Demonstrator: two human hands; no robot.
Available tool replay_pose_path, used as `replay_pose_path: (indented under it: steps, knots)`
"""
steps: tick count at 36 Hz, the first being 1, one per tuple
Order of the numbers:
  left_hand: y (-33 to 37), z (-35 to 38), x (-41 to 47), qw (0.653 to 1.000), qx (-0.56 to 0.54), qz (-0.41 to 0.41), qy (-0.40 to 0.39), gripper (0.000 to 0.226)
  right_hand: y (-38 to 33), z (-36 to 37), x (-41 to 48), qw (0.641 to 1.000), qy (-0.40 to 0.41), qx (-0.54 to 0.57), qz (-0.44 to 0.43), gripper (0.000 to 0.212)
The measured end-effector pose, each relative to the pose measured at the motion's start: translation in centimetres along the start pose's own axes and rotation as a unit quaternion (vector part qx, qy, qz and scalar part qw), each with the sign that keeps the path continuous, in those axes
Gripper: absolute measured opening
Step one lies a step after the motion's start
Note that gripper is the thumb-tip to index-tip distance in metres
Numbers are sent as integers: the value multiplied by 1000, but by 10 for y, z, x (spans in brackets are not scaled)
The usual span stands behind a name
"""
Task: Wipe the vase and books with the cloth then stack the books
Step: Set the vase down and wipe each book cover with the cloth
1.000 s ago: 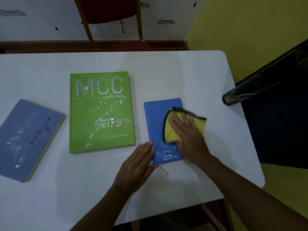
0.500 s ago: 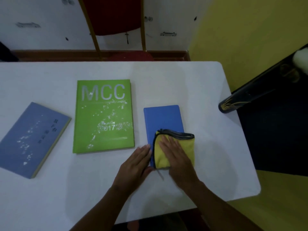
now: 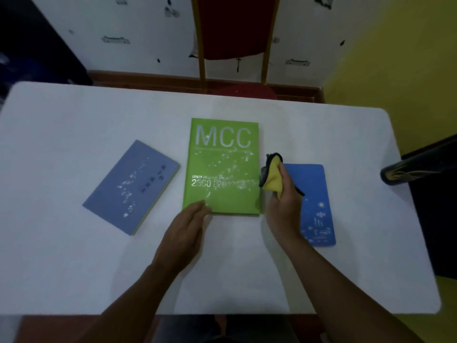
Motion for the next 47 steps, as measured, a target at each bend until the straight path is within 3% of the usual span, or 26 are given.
replay_pose_path:
  steps: [3,9,14,20,28,31,35,43,47]
  knots:
    - [-31,-15,-19,999,9,-42,16,43,-7,39,-5,1000,-20,-7,17,71]
    - [-54,-10,-25,999,22,-44,1,51,-7,90,-6,997,-9,-57,52,74]
    - [-63,-7,-24,998,42,-44,19,49,-34,138,-12,987,-82,-116,-72,84]
    - [-71,-3,-18,999,27,-47,-1,58,-36,160,-48,967,-158,-135,-149,92]
    - [-75,-1,-14,999,13,-51,8,57,-26,150,-55,968,-218,-76,-95,78]
    - [-76,-1,-15,999,2,-49,17,54,-31,154,-61,948,-240,-135,-160,71]
    - [-76,-2,-16,999,-15,-37,36,51,-32,161,-68,903,-217,-274,-250,72]
    - [-72,-4,-14,999,5,-19,50,50,-30,169,-64,878,-145,-381,-252,54]
    - [-74,-2,-15,998,18,-21,52,54,-24,152,-29,888,-105,-390,-218,55]
Point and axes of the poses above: each hand's wrist, its own x-axis towards the middle knuckle, its own z-axis out of the palm, y = z × x, the point moved 9 cm from there along x, towards the middle knuckle, and after that the axes turned 11 degrees about z, right-handed, at the moved point
